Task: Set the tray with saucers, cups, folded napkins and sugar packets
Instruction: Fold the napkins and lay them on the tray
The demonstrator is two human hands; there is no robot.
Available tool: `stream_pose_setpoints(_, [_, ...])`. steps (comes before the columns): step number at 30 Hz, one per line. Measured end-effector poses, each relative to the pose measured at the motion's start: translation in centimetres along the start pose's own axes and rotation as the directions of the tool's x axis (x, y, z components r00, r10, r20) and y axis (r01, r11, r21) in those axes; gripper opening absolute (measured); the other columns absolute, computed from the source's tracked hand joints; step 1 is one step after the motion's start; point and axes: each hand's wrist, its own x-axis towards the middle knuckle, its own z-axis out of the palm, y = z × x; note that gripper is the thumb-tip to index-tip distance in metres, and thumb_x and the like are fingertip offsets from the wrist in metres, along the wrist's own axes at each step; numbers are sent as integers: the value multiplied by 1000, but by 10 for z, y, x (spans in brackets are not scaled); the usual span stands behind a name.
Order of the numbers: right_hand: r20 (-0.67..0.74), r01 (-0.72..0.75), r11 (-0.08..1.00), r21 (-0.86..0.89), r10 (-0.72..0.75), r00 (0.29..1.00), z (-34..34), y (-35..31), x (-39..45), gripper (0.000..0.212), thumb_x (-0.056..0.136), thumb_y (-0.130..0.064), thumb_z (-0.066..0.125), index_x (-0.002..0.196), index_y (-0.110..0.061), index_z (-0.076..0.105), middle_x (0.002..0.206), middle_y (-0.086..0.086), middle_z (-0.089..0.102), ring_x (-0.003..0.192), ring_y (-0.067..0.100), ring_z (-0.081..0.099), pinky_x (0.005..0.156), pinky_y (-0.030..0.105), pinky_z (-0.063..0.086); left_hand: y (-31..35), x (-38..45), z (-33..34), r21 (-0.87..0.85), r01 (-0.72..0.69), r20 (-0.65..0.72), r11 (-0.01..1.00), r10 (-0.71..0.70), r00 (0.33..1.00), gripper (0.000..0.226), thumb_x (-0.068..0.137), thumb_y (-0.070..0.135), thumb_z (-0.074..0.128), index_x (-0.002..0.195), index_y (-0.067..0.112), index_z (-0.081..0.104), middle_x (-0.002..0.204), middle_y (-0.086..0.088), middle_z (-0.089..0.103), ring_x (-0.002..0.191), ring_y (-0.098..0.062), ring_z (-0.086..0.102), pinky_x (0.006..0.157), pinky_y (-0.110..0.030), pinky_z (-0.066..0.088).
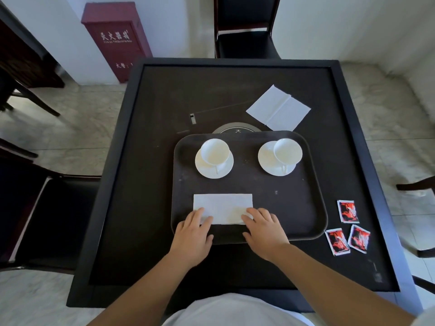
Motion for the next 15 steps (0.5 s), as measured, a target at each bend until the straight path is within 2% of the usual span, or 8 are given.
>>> stream_pose_setpoints(9, [18, 43, 995, -89, -41, 999, -1, 6, -17, 46, 98, -53, 36, 133, -26, 49, 150, -2, 37, 136, 24, 28, 110, 44, 27, 0, -5, -5, 5, -7, 121, 1000, 6, 993, 57, 100, 46, 41, 151, 27, 24, 164, -3, 1, 150, -25, 3, 116, -51, 21])
stream_pose_setpoints(15, [63, 82, 990, -117, -75, 995, 1, 9, -27, 58, 97, -56, 36, 146, -24, 35, 153, -3, 35, 138, 24, 27, 113, 45, 22, 6, -14, -3, 24, 52, 175, 998, -55, 983, 65, 100, 50, 39, 155, 26, 14, 165, -7, -10, 151, -29, -6, 118, -53, 11])
